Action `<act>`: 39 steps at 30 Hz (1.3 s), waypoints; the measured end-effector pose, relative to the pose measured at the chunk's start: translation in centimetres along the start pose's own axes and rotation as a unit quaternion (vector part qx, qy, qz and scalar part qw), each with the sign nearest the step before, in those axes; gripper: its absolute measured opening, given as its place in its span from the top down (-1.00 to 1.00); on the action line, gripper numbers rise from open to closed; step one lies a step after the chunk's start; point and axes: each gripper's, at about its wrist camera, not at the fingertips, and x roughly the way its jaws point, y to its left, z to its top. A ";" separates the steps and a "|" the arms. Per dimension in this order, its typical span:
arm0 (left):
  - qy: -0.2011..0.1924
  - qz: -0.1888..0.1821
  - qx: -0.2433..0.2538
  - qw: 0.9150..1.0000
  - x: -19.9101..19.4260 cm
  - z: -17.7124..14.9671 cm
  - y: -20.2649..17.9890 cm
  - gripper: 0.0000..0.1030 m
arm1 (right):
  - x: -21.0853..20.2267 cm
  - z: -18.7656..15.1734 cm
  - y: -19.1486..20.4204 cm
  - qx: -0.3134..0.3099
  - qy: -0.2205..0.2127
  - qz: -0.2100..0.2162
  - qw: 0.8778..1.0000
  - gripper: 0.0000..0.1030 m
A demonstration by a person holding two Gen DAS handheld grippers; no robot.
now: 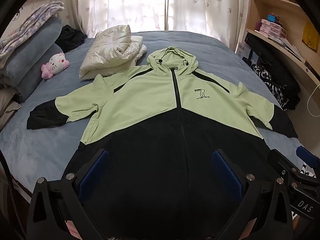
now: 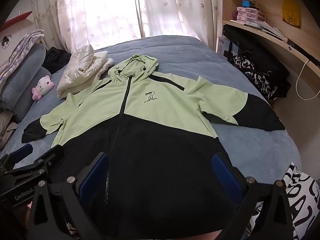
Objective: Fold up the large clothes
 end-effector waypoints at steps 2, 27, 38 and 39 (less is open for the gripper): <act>0.001 -0.001 0.000 1.000 0.0 -0.1 0.0 -0.98 | 0.1 0.0 0.1 -0.001 0.001 0.000 1.000 -1.00; 0.007 -0.003 0.004 1.000 0.1 -0.2 -0.2 -0.98 | 0.6 -0.3 -0.1 0.006 0.009 0.005 1.000 -1.00; 0.006 -0.002 0.004 1.000 0.1 -0.3 -0.2 -0.98 | 0.7 -0.4 -0.1 0.008 0.010 0.007 1.000 -1.00; 0.007 -0.002 0.004 1.000 0.1 -0.3 -0.2 -0.98 | 0.7 -0.4 -0.1 0.008 0.010 0.008 1.000 -1.00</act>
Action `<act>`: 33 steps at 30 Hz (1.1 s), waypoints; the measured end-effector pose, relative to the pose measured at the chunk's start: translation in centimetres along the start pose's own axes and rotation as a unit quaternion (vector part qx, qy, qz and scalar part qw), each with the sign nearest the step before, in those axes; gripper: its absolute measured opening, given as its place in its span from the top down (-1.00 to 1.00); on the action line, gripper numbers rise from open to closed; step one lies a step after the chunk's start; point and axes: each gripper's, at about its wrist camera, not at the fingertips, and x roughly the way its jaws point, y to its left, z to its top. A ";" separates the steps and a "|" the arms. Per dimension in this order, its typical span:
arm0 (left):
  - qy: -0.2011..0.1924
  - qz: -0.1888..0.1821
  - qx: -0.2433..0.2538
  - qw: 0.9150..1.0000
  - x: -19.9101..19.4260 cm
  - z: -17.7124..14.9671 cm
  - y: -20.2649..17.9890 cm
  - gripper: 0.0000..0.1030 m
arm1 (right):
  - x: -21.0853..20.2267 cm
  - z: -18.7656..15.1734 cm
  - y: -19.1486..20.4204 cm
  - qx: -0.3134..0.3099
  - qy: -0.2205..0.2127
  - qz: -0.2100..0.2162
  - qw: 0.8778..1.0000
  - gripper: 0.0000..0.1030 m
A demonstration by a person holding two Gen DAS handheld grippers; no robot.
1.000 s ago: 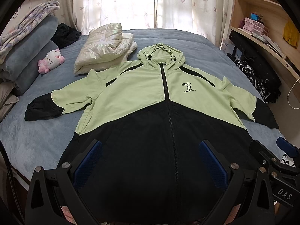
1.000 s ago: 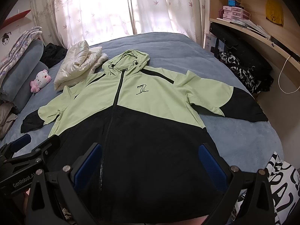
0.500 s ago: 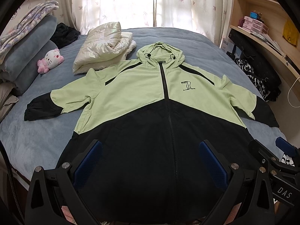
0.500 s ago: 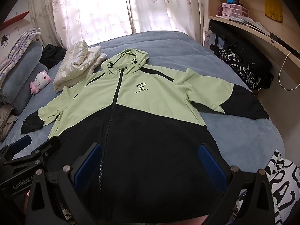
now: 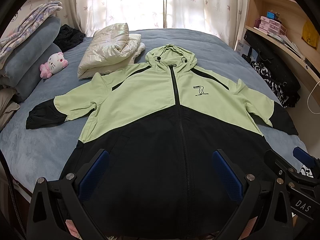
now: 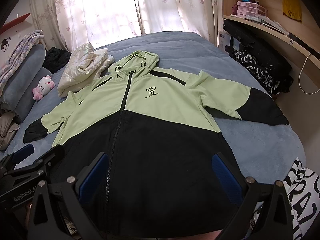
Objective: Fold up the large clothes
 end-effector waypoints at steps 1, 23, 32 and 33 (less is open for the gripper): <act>0.000 0.000 0.000 1.000 0.0 0.0 0.0 -0.98 | 0.0 0.0 0.0 0.000 0.000 0.000 1.000 -1.00; -0.003 0.009 0.009 1.000 0.5 0.8 -0.8 -0.98 | 0.7 0.6 -0.9 0.022 0.019 0.017 0.999 -1.00; -0.051 0.030 0.022 0.998 0.4 5.0 -2.2 -0.98 | 0.1 4.5 -4.2 0.026 -0.008 -0.010 1.000 -1.00; -0.055 0.031 0.024 0.998 0.4 5.8 -2.5 -0.98 | -0.3 5.2 -4.5 0.022 -0.017 -0.016 0.999 -1.00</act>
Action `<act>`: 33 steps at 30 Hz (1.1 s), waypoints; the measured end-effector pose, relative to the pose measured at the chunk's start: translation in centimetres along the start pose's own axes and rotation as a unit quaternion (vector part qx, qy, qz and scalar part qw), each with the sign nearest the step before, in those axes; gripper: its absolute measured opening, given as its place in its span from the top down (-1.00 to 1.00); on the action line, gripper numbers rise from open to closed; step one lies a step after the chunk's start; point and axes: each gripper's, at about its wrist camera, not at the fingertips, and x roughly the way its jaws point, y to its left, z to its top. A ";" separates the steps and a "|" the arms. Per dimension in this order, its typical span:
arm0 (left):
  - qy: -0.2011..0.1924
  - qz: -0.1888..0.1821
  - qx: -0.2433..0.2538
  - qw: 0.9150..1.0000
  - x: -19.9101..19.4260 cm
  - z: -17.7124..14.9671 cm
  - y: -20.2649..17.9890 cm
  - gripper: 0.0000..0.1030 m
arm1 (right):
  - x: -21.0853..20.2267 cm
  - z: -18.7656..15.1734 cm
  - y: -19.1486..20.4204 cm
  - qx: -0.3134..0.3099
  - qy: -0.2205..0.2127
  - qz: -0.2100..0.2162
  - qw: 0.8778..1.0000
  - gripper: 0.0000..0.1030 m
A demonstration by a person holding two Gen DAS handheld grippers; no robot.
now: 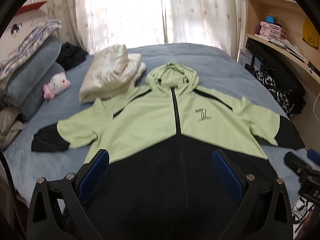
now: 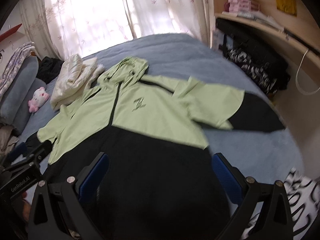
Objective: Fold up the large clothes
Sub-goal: 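Grasp the black sleeve cuff with the right gripper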
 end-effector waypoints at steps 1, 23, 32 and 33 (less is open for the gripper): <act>-0.004 -0.002 0.002 1.000 0.0 0.8 -0.2 -0.98 | -0.2 0.6 -0.4 -0.002 -0.006 -0.003 1.000 -1.00; -0.075 -0.101 -0.007 0.992 4.4 13.3 -12.4 -0.98 | 1.4 12.4 -23.8 0.089 -0.043 -0.095 0.991 -0.99; -0.042 -0.095 0.019 0.994 12.6 10.3 -19.6 -0.98 | 10.4 5.3 -35.3 0.268 0.091 -0.037 0.958 -0.70; -0.033 -0.093 0.020 0.995 13.6 10.0 -20.2 -0.98 | 10.9 4.7 -36.0 0.280 0.097 -0.036 0.954 -0.68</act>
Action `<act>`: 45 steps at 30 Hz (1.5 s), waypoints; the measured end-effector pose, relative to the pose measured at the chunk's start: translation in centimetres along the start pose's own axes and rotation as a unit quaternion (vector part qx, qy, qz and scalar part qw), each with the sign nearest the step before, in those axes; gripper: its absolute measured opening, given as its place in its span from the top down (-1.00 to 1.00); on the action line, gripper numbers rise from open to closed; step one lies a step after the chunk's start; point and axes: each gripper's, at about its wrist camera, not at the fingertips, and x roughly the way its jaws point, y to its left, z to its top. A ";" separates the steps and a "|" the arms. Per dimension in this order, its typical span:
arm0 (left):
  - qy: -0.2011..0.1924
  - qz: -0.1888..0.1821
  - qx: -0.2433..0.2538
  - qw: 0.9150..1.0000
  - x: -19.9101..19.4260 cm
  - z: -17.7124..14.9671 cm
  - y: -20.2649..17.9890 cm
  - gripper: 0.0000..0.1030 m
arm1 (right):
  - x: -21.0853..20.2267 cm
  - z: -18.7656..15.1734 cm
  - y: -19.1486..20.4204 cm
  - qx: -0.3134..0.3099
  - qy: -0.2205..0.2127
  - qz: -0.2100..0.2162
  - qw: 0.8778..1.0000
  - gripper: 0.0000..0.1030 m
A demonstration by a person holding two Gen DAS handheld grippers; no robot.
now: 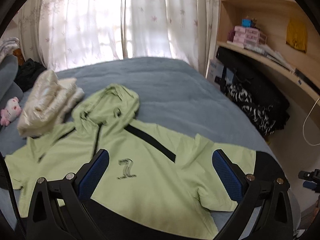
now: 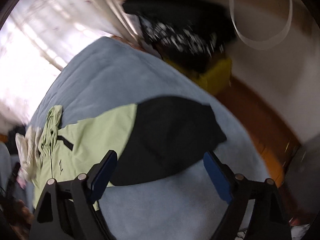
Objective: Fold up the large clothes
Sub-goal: 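Grasp the black sleeve cuff with the right gripper, then carry the black sleeve across the jacket body toward the left gripper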
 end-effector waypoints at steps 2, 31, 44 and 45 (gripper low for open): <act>0.021 0.000 0.000 1.000 1.7 -0.7 -0.5 -0.98 | 2.3 0.1 -2.5 0.044 0.028 0.013 0.999 -0.68; 0.083 -0.003 -0.094 0.992 2.0 -6.1 9.6 -0.79 | 2.4 -0.4 0.1 0.097 -0.111 0.013 0.989 0.85; 0.022 0.055 -0.101 0.993 -4.7 -8.7 19.4 -0.79 | -5.5 -10.0 27.0 -0.213 -0.139 0.179 0.950 0.86; 0.017 0.062 -0.105 0.992 -5.3 -8.8 20.4 -0.79 | -5.2 -11.2 28.5 -0.232 -0.135 0.181 0.946 0.86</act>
